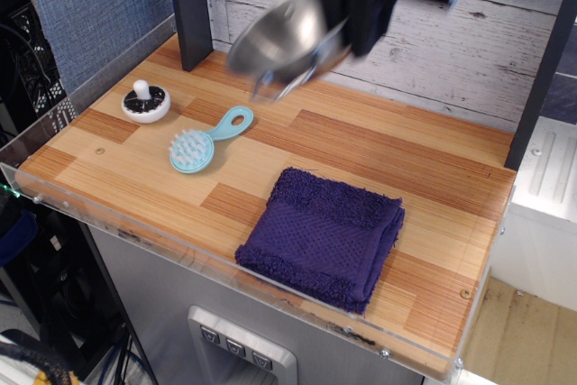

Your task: Place wok on top of purple cloth.

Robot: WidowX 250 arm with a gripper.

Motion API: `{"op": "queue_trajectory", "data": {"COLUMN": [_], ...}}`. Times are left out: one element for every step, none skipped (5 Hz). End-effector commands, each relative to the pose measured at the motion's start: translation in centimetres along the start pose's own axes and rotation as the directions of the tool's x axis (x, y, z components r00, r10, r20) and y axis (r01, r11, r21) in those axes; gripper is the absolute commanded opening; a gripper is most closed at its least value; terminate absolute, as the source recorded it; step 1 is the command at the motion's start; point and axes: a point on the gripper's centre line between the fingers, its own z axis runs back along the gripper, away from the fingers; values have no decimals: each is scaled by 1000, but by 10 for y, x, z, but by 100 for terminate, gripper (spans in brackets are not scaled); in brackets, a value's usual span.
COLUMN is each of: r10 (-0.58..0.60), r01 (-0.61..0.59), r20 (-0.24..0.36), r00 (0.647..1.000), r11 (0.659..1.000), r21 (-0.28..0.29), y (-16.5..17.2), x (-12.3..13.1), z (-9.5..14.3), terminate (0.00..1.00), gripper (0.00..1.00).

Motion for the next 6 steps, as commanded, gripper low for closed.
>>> {"op": "queue_trajectory", "data": {"r10": [8, 5, -24, -60, -93, -97], "r01": [-4, 1, 32, 67, 101, 109], "r20": [-92, -121, -148, -177, -215, -256], "r00": [996, 993, 989, 982, 972, 962], "r11": [999, 999, 998, 997, 994, 994], "r21": [46, 54, 50, 33, 28, 32], "y": [15, 13, 1, -15, -27, -23], "x": [-18, -12, -12, -20, -32, -42], "z": [-37, -57, -73, -88, -101, -114], "terminate": [0, 0, 0, 0, 0, 0], "gripper": [0, 0, 0, 0, 0, 0]}}
